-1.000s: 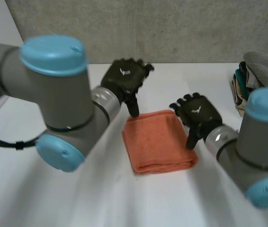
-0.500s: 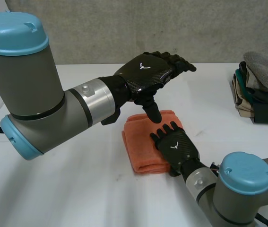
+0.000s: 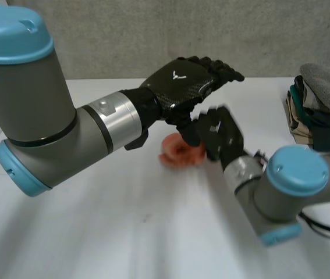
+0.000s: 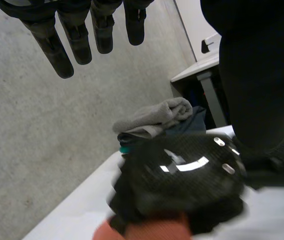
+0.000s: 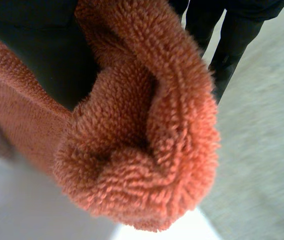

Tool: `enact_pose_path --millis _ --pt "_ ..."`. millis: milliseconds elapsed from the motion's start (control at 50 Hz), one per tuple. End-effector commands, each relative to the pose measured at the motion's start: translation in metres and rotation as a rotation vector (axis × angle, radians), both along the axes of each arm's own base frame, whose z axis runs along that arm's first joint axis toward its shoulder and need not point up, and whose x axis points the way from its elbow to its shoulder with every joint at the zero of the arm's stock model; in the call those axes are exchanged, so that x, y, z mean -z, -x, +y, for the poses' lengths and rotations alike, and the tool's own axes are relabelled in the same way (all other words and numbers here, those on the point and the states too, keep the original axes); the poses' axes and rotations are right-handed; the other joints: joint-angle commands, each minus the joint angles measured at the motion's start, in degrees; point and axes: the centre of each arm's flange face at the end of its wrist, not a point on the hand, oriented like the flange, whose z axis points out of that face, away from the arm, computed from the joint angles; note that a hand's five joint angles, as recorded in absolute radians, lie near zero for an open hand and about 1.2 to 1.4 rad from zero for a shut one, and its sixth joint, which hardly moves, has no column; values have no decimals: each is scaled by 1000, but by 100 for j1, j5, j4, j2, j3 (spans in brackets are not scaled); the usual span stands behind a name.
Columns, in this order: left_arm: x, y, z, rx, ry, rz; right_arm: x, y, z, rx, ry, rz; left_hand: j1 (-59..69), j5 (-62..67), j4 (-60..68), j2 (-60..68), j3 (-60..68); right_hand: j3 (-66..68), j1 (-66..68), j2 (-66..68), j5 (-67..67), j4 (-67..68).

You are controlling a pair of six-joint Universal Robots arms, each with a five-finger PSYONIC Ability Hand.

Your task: Fold the laundry.

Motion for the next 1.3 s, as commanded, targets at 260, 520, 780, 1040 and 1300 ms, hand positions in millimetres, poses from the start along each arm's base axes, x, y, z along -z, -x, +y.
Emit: enact_pose_path --millis 260,520,780,1040,1300 --pt "-32 -3 2 -5 44 83 -190 169 -170 373 469 -379 87 -190 -75 -113 -143 1482 2351 1498 1986 1180" --pt "-13 -3 1 -5 3 53 -42 302 -257 374 214 -188 87 -190 -75 -113 -143 1482 2351 1498 1986 1180" --pt "-7 -1 0 -3 -6 47 14 345 -260 261 86 -126 104 -173 -58 -97 -126 1482 2351 1498 1986 1180" --pt "-9 0 1 -3 -2 53 -32 352 -253 246 97 -262 104 -173 -58 -97 -126 -5518 -4649 -5502 -5014 -5820" --pt "-13 0 4 2 -39 78 -119 416 -181 721 -104 -311 104 -173 -58 -97 -126 -5518 -4649 -5502 -5014 -5820"
